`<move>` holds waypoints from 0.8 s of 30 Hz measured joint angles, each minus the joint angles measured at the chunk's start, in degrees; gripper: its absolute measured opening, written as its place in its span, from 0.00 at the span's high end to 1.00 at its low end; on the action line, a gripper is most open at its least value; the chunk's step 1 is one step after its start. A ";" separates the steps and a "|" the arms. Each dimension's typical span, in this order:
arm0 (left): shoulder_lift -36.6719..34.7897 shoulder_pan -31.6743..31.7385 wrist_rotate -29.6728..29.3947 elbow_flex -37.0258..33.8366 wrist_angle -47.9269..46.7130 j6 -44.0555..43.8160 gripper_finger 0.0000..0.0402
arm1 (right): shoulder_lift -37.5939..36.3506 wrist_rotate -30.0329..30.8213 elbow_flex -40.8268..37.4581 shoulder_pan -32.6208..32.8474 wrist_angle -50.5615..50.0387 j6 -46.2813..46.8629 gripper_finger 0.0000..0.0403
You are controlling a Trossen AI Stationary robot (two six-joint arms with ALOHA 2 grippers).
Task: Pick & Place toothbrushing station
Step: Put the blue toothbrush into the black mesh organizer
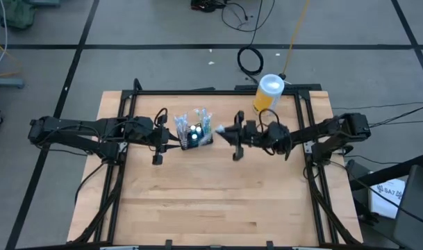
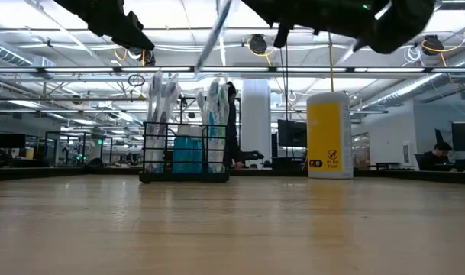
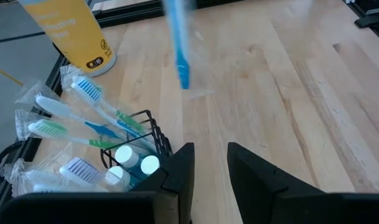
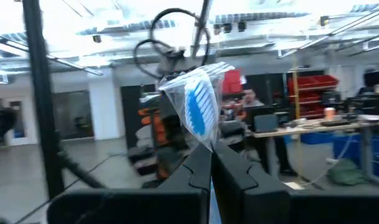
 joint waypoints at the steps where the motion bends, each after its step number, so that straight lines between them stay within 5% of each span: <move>1: 0.00 0.00 0.00 0.00 -0.01 0.00 0.75 | -0.03 1.34 1.21 -0.42 -0.81 0.27 1.00; 10: 0.00 -0.02 0.00 0.00 -0.01 0.00 0.75 | -3.34 17.89 13.03 -4.44 -21.59 -11.17 1.00; 24: 0.00 -0.37 0.02 0.00 -0.16 -2.57 0.75 | -4.04 12.03 16.08 -14.48 -41.65 4.70 1.00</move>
